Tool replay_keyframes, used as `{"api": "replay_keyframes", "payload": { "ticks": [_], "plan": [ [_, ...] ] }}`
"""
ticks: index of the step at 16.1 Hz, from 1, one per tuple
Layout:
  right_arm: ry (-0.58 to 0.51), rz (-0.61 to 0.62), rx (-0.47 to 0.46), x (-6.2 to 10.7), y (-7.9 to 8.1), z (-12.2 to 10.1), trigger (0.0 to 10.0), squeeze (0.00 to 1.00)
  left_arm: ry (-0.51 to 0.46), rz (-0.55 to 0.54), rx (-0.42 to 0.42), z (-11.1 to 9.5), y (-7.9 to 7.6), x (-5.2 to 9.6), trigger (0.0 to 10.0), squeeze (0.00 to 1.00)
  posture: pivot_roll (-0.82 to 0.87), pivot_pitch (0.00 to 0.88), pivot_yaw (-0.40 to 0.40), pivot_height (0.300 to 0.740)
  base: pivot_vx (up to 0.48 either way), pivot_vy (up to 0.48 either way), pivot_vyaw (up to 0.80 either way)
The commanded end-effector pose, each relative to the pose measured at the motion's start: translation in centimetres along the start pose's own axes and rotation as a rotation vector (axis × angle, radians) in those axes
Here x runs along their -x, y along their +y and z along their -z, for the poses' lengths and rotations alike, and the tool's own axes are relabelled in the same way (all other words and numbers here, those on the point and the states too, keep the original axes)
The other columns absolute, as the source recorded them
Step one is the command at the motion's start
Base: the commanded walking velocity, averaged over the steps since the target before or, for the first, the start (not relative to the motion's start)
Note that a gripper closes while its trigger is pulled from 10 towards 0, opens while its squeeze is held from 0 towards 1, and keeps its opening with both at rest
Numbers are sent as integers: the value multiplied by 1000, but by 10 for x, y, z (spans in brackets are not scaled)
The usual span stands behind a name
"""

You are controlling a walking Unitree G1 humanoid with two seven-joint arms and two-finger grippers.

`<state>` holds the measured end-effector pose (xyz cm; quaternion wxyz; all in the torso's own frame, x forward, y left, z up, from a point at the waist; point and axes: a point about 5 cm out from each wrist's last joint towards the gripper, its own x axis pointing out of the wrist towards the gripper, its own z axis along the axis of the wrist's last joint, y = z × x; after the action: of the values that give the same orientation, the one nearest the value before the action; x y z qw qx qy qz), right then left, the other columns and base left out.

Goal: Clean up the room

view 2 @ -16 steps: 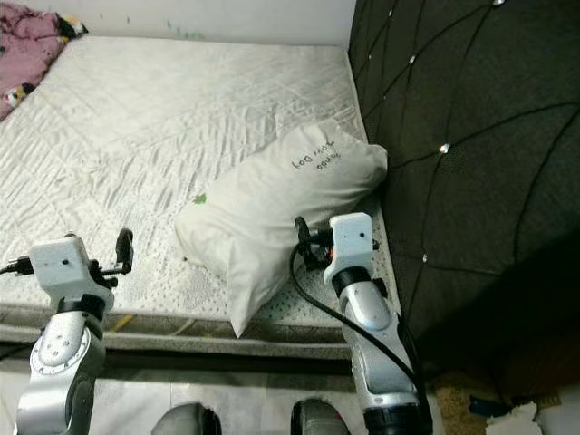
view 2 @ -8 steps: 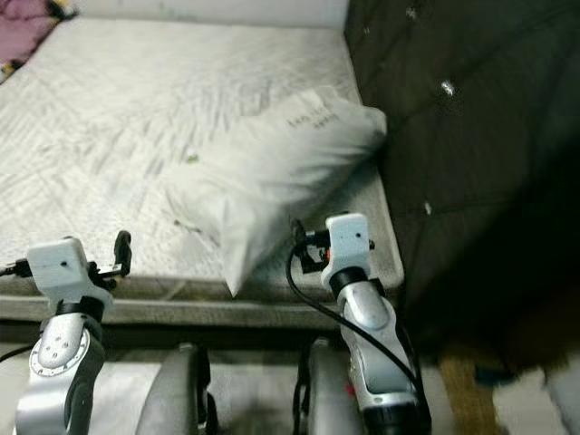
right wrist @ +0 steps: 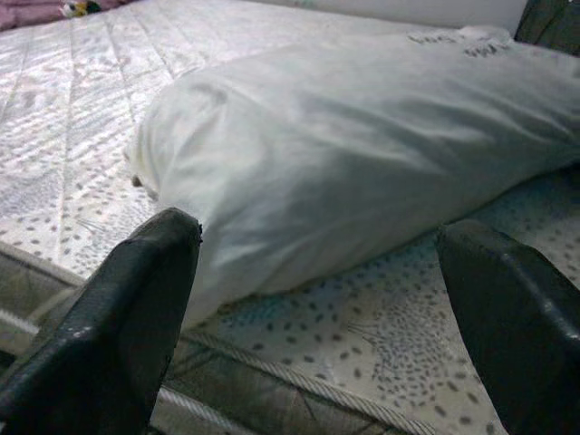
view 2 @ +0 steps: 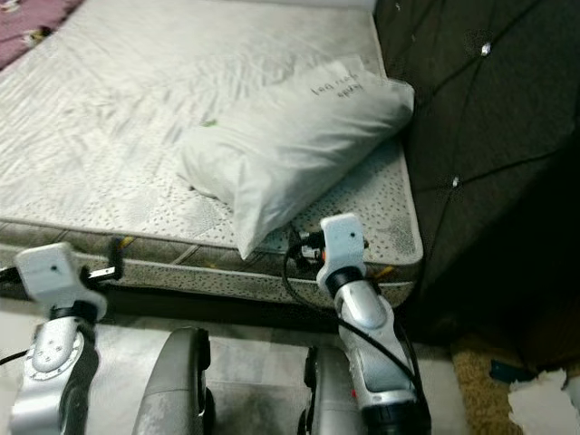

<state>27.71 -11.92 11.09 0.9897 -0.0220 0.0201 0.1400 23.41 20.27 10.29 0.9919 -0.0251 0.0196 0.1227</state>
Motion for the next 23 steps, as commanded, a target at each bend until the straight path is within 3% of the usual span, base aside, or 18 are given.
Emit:
{"api": "replay_keyframes", "payload": {
  "ticks": [1, 6, 14, 18, 23],
  "plan": [
    [7, -1, -4, 1, 0, 1, 10000, 0, -7, 4, 1, -1, 1, 1, 10000, 0, 42, 127, -12, 606, 262, 0, 0],
    [-7, -32, 24, -2, 4, 0, 10000, 0, -24, 36, 12, -5, -6, -4, 10000, 0, 42, 114, -10, 606, 480, 0, 609],
    [-1, -43, -2, -6, 4, 0, 10000, 0, -25, 48, 29, -6, -7, -6, 10000, 0, 43, 123, -10, 606, 420, 0, 0],
    [3, -41, -12, -6, 3, 2, 10000, 0, -25, 41, 36, -6, -12, -7, 10000, 0, 43, 124, -9, 606, 62, 0, 0],
    [11, -44, -17, -7, 3, 3, 10000, 0, -13, 43, 39, -4, -12, -8, 10000, 0, 41, 128, -10, 552, 0, 0, 0]
  ]
}}
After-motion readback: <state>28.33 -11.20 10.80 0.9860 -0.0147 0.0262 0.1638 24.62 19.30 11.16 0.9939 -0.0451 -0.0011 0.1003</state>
